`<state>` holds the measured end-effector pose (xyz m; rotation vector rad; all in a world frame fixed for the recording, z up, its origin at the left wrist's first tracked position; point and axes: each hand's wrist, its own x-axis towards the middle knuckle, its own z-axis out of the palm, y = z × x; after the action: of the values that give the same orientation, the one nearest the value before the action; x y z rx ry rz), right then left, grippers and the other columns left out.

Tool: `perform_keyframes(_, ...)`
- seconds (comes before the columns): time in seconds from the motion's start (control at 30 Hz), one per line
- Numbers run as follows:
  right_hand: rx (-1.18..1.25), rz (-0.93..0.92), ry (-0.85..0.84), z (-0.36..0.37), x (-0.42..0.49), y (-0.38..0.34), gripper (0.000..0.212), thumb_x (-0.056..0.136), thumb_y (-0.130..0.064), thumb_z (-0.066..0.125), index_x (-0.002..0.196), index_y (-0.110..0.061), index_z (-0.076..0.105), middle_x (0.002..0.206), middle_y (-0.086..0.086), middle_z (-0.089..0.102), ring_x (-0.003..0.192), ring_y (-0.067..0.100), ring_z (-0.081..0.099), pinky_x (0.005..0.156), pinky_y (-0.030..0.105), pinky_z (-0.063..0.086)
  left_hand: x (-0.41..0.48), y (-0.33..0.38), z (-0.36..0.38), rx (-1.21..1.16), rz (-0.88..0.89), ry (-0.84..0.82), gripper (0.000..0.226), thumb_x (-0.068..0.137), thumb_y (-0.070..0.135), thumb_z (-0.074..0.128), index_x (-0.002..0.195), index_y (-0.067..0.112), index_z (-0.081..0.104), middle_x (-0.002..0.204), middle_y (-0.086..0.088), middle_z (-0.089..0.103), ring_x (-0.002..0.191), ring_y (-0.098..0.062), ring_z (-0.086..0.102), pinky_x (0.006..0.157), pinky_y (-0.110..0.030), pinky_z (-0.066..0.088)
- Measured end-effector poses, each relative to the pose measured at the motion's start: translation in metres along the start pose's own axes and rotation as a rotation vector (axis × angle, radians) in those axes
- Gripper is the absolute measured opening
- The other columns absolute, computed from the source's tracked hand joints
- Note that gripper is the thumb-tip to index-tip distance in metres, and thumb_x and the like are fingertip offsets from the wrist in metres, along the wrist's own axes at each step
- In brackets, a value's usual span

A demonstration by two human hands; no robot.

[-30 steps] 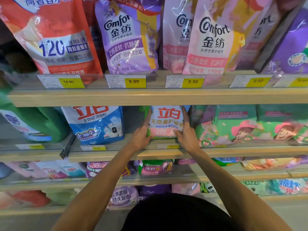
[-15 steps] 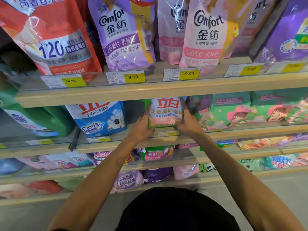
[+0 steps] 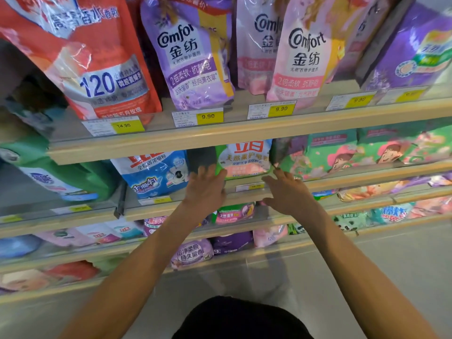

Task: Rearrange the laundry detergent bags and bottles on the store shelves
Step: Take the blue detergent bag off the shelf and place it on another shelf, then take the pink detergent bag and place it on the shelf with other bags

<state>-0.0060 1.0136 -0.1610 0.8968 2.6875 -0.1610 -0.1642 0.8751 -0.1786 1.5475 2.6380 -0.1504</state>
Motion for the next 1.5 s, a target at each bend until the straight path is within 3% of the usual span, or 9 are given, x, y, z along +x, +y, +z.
perform_keyframes(0.33, -0.092, -0.060, 0.037, -0.008, -0.048, -0.030, 0.064, 0.093, -0.046, 0.059, 0.147, -0.019, 0.037, 0.146, 0.013, 0.044, 0.137, 0.036, 0.037, 0.111, 0.051, 0.033, -0.058, -0.006, -0.022, 0.085, -0.077, 0.002, 0.051, 0.100, 0.045, 0.044, 0.143, 0.018, 0.042, 0.146, -0.013, 0.043, 0.137, -0.035, 0.038, 0.113, -0.055, 0.032)
perform_keyframes(0.57, -0.031, -0.101, 0.015, -0.013, -0.099, -0.057, 0.063, 0.095, -0.045, 0.056, 0.150, -0.025, 0.033, 0.150, 0.010, 0.040, 0.140, 0.033, 0.034, 0.110, 0.048, 0.034, -0.119, -0.021, -0.034, -0.026, -0.143, -0.024, 0.053, 0.098, 0.047, 0.048, 0.143, 0.020, 0.043, 0.147, -0.009, 0.045, 0.138, -0.033, 0.038, 0.112, -0.052, 0.034)
perform_keyframes(0.77, -0.049, -0.209, -0.039, -0.013, -0.136, -0.101, 0.063, 0.096, -0.047, 0.054, 0.152, -0.028, 0.032, 0.151, 0.009, 0.039, 0.138, 0.033, 0.036, 0.110, 0.047, 0.034, -0.222, -0.054, -0.020, -0.068, -0.338, -0.057, 0.051, 0.097, 0.047, 0.050, 0.140, 0.021, 0.046, 0.146, -0.007, 0.048, 0.138, -0.032, 0.041, 0.111, -0.051, 0.035)
perform_keyframes(1.03, -0.057, -0.444, 0.019, -0.016, -0.184, -0.193, 0.063, 0.095, -0.049, 0.054, 0.150, -0.026, 0.032, 0.145, 0.009, 0.045, 0.131, 0.034, 0.043, 0.103, 0.046, 0.041, -0.350, -0.092, -0.032, -0.089, -0.597, 0.103, 0.046, 0.093, 0.044, 0.054, 0.132, 0.021, 0.055, 0.130, -0.007, 0.061, 0.121, -0.033, 0.057, 0.096, -0.047, 0.046)
perform_keyframes(1.27, -0.106, -0.650, -0.018, -0.011, -0.241, -0.268, 0.066, 0.098, -0.044, 0.050, 0.155, -0.028, 0.021, 0.157, 0.008, 0.030, 0.142, 0.031, 0.031, 0.112, 0.046, 0.033, -0.452, -0.090, -0.041, -0.241, -0.795, 0.234, 0.036, 0.089, 0.041, 0.059, 0.122, 0.027, 0.060, 0.122, 0.000, 0.065, 0.117, -0.031, 0.058, 0.094, -0.043, 0.047)
perform_keyframes(1.5, -0.113, -0.813, 0.022, -0.002, -0.278, -0.336, 0.063, 0.099, -0.043, 0.051, 0.154, -0.027, 0.026, 0.154, 0.005, 0.035, 0.140, 0.030, 0.034, 0.110, 0.045, 0.035, -0.539, -0.114, -0.025, -0.292, -0.939, 0.312, 0.038, 0.093, 0.043, 0.059, 0.128, 0.029, 0.057, 0.130, 0.001, 0.064, 0.117, -0.031, 0.060, 0.091, -0.043, 0.048)
